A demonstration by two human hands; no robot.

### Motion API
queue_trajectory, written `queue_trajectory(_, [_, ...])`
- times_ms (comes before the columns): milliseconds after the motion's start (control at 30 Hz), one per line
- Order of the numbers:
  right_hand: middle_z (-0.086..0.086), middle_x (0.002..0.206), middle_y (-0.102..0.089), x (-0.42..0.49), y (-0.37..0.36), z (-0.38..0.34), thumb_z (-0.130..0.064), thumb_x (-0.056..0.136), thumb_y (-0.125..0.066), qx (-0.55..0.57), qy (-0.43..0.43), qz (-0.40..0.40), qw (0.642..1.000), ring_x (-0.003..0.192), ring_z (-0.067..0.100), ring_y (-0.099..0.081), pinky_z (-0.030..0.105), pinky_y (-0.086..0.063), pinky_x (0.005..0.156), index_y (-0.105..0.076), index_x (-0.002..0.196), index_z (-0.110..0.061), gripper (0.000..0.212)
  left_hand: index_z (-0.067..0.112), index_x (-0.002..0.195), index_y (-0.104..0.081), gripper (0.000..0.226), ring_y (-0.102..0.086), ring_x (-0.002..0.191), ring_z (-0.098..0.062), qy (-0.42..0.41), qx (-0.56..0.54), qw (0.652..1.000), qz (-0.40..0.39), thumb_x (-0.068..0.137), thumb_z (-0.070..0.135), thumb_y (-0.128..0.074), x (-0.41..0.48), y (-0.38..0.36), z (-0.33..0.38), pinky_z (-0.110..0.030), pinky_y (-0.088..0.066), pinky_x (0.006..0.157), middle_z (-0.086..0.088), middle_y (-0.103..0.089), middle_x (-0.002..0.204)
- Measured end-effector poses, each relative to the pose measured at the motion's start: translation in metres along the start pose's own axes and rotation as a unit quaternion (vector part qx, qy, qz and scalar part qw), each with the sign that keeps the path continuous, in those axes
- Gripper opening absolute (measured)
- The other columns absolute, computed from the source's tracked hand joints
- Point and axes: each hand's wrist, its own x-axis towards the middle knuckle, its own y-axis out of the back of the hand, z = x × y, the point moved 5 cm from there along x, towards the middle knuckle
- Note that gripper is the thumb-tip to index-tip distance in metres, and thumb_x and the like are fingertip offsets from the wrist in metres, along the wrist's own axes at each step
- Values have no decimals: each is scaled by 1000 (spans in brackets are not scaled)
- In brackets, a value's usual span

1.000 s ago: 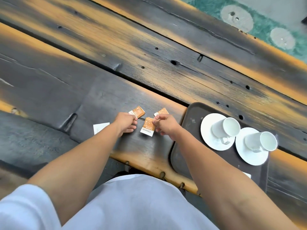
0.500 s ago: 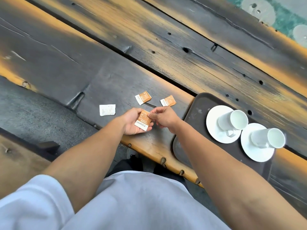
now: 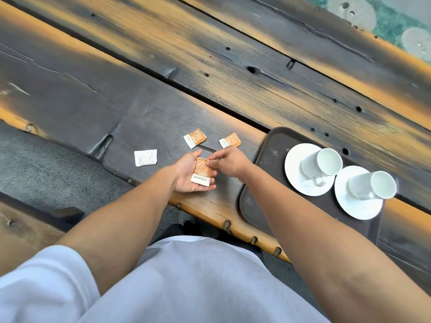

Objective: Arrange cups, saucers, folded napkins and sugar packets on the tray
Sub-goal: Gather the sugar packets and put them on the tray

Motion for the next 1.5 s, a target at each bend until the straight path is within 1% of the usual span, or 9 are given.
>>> queue_trajectory(100, [14, 85, -73, 0, -1, -2, -12, 86, -74, -8, 6, 6, 1000, 65, 8, -61, 10, -42, 54, -77, 101, -5, 16, 7, 70, -66, 75, -60, 59, -25, -1, 5, 1000, 7, 102, 60, -25, -1, -2, 0, -42, -55, 78, -12, -61, 69])
queue_trajectory(267, [-2, 59, -61, 3, 0, 0, -20, 87, -75, -49, 17, 16, 999, 46, -4, -54, 3, -34, 43, -73, 103, -16, 17, 9, 74, -59, 70, -58, 56, -22, 9, 4, 999, 32, 100, 64, -25, 3, 1, -1, -37, -57, 71, -9, -59, 66])
queue_trajectory(500, [4, 105, -71, 24, 37, 34, -28, 91, -64, -103, -42, 96, 989, 102, 19, -63, 24, -48, 87, -71, 107, -18, 20, 9, 79, -62, 71, -58, 53, -20, -9, -78, 993, 86, 99, 67, -26, 18, 6, -3, -36, -54, 72, -5, -62, 64])
queue_trajectory(633, [6, 110, -70, 42, 58, 46, -25, 90, -62, -128, -69, 119, 982, 106, 24, -63, 26, -47, 84, -68, 112, -14, 26, 8, 82, -63, 69, -60, 57, -20, -35, -102, 986, 127, 100, 65, -28, 19, 9, -5, -37, -55, 77, -6, -64, 64])
queue_trajectory(833, [14, 113, -68, 66, 62, 42, -21, 88, -61, -160, -40, 135, 977, 104, 32, -62, 34, -49, 82, -59, 119, -10, 33, 8, 86, -64, 67, -64, 68, -23, -79, -138, 975, 153, 100, 64, -31, 25, 15, -1, -40, -55, 85, -7, -69, 67])
queue_trajectory(1033, [13, 139, -42, 78, 59, 41, -29, 88, -69, -181, -49, 132, 973, 118, 31, -55, 36, -42, 103, -49, 135, -12, 54, 8, 94, -68, 69, -69, 84, -26, -59, -144, 976, 156, 97, 67, -33, 29, 16, -11, -43, -57, 82, -9, -74, 86])
queue_trajectory(1233, [13, 134, -40, 93, 53, 41, -37, 84, -72, -207, -50, 189, 959, 122, 35, -47, 41, -42, 98, -49, 128, -13, 55, 8, 93, -69, 69, -69, 82, -26, -64, -141, 975, 160, 98, 67, -33, 29, 19, -8, -40, -57, 77, -8, -73, 79])
queue_trajectory(1400, [12, 130, -42, 92, 48, 41, -28, 83, -74, -222, -38, 192, 955, 120, 35, -46, 43, -45, 94, -46, 125, -13, 53, 8, 93, -70, 69, -70, 83, -27, -64, -142, 974, 164, 98, 66, -33, 23, 21, -10, -41, -57, 80, -8, -73, 81])
queue_trajectory(1500, [12, 121, -52, 91, 48, 43, -18, 83, -71, -193, -30, 171, 966, 111, 34, -54, 40, -47, 86, -46, 116, -12, 42, 8, 94, -69, 68, -70, 82, -26, -68, -145, 973, 163, 98, 67, -34, 18, 22, -10, -41, -58, 79, -8, -73, 80])
